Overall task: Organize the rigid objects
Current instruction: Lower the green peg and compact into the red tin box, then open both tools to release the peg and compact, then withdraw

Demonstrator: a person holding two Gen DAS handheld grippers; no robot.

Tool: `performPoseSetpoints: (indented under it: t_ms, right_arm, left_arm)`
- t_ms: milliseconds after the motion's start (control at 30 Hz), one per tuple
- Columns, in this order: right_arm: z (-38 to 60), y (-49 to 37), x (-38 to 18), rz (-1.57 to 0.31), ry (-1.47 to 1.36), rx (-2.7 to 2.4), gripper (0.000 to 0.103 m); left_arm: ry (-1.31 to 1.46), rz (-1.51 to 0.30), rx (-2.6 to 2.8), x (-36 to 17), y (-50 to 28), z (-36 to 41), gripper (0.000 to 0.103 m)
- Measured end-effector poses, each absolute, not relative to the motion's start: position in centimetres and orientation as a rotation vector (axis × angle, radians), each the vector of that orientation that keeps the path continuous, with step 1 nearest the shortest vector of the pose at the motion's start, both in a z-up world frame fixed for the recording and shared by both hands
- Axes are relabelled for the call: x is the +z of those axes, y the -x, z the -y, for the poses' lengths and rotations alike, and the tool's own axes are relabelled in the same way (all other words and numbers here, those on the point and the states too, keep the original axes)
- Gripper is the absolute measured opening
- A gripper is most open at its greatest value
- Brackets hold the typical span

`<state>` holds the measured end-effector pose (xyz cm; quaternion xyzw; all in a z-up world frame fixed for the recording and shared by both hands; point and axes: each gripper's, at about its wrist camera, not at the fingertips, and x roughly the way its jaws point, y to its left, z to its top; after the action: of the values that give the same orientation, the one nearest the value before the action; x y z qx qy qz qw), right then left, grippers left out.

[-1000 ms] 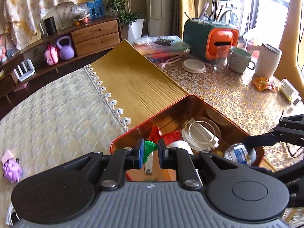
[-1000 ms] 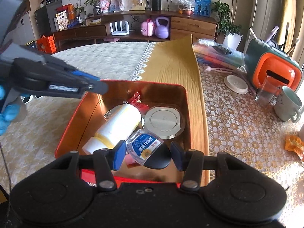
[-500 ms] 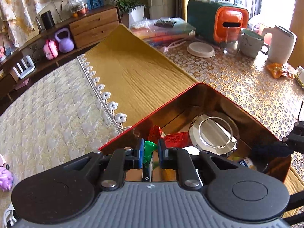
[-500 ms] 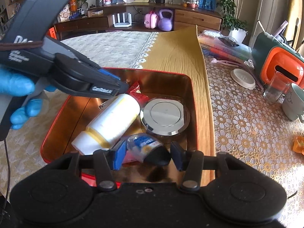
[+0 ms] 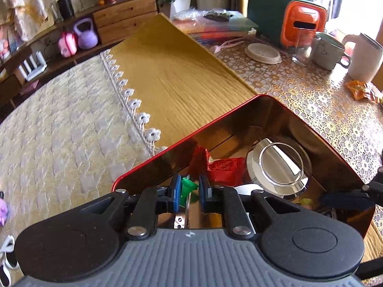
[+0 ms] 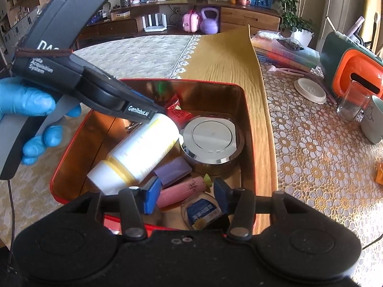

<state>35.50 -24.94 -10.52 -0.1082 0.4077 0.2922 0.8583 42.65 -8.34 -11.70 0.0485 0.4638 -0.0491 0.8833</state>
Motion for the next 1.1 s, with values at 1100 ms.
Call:
performPoseSetpoints:
  t_ms: [1100]
  right_arm:
    - [24.6, -30.5, -5.2, -0.770, 0.139, 0.613, 0.068]
  left_arm:
    - [-0.027, -0.873, -0.193, -5.6, -33.3, 5.3, 0.015]
